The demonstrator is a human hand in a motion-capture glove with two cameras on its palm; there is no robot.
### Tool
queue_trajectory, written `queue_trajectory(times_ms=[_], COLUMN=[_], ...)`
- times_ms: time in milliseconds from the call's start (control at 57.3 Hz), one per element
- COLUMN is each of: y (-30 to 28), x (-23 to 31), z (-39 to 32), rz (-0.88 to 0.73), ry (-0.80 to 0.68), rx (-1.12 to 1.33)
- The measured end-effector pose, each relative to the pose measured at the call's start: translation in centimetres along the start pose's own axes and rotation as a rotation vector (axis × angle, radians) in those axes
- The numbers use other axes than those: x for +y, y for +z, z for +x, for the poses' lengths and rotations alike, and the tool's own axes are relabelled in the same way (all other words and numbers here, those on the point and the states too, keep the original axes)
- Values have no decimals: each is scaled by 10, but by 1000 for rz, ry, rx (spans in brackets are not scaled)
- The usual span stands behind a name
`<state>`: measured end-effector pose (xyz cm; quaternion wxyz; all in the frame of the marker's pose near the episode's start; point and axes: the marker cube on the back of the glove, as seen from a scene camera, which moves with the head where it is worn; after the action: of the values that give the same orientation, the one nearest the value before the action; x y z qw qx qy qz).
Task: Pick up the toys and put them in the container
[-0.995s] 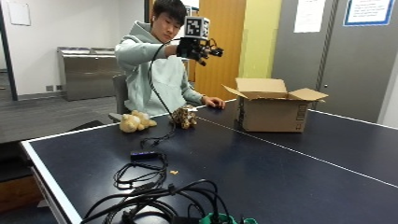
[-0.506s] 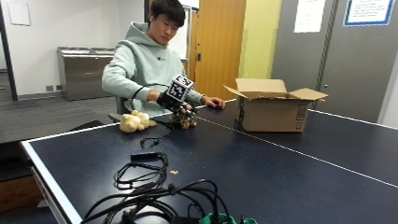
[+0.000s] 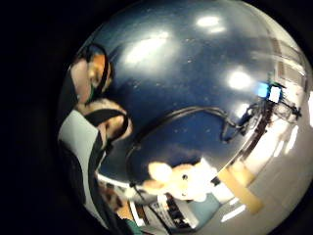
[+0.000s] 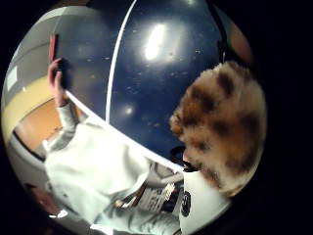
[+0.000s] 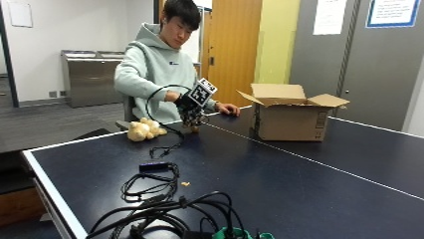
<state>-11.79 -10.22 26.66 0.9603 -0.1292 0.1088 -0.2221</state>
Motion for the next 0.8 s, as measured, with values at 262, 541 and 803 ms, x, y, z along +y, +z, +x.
queue_trajectory(times_ms=[262,541,803], y=[-124,-285,-351], x=[25,18,-66], z=[12,-38,-12], rz=[126,473,746], ry=[-51,-74,114], rx=[-297,-181,-189])
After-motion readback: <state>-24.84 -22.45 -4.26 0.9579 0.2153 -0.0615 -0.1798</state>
